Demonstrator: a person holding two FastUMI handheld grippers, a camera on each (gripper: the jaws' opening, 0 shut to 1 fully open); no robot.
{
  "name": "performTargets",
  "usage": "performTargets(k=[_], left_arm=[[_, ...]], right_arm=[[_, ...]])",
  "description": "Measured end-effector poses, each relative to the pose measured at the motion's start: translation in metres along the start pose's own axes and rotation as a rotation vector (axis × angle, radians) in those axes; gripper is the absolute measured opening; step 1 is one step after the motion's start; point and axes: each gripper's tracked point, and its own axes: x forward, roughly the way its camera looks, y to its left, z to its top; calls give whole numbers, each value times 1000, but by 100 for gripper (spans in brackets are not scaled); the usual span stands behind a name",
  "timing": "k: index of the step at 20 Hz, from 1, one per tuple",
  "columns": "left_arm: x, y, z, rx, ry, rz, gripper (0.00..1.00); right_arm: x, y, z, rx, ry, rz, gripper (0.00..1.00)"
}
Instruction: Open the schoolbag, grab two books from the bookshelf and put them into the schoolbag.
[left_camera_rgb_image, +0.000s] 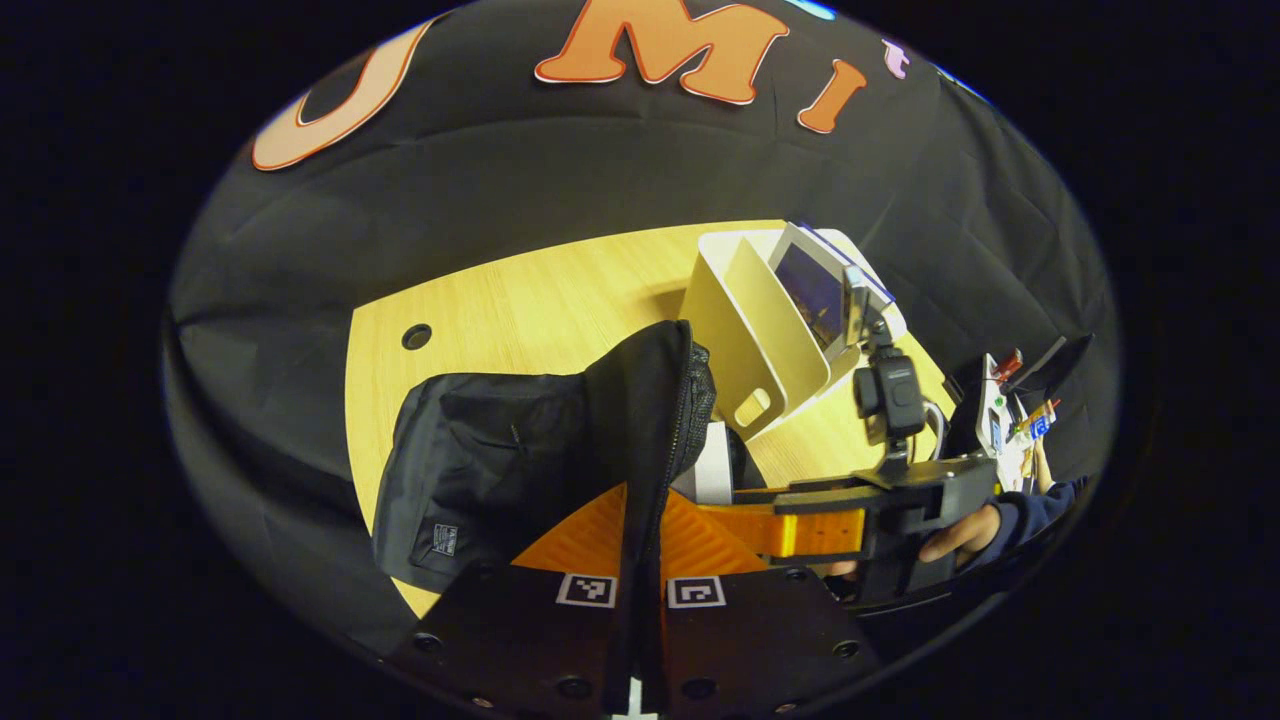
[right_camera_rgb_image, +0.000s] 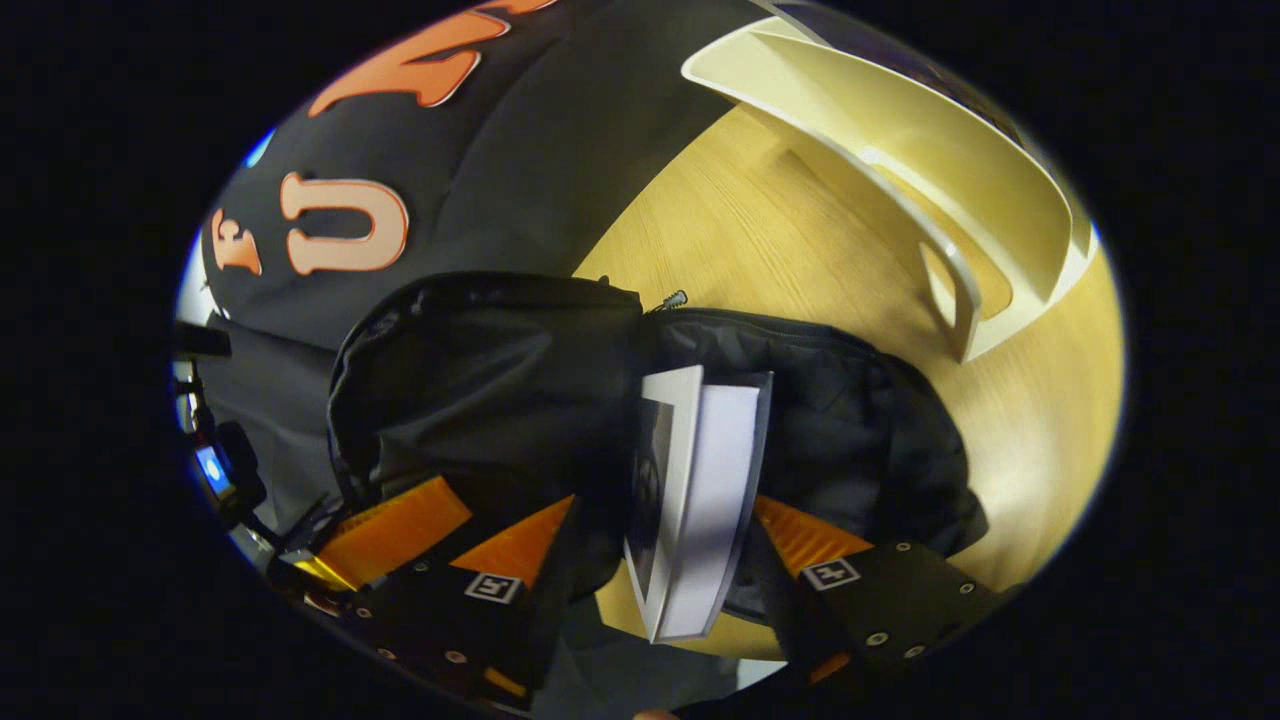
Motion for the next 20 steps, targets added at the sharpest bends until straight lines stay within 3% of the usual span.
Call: performTargets(k=[1, 3, 10, 12, 20], left_arm=[[1, 0, 0, 1, -1, 10, 5], [2, -2, 0, 1, 1, 21, 5], [4, -1, -5, -27, 1, 57, 5], [5, -1, -7, -30, 3, 63, 5], [7, 1, -10, -27, 19, 85, 5]], right_arm=[[-5, -4, 2, -41, 3, -26, 96], [-17, -9, 5, -99, 16, -52, 100], [-87, -29, 34, -315, 28, -180, 98], [-108, -42, 49, -362, 41, -261, 98], [-178, -81, 93, -478, 128, -460, 99]])
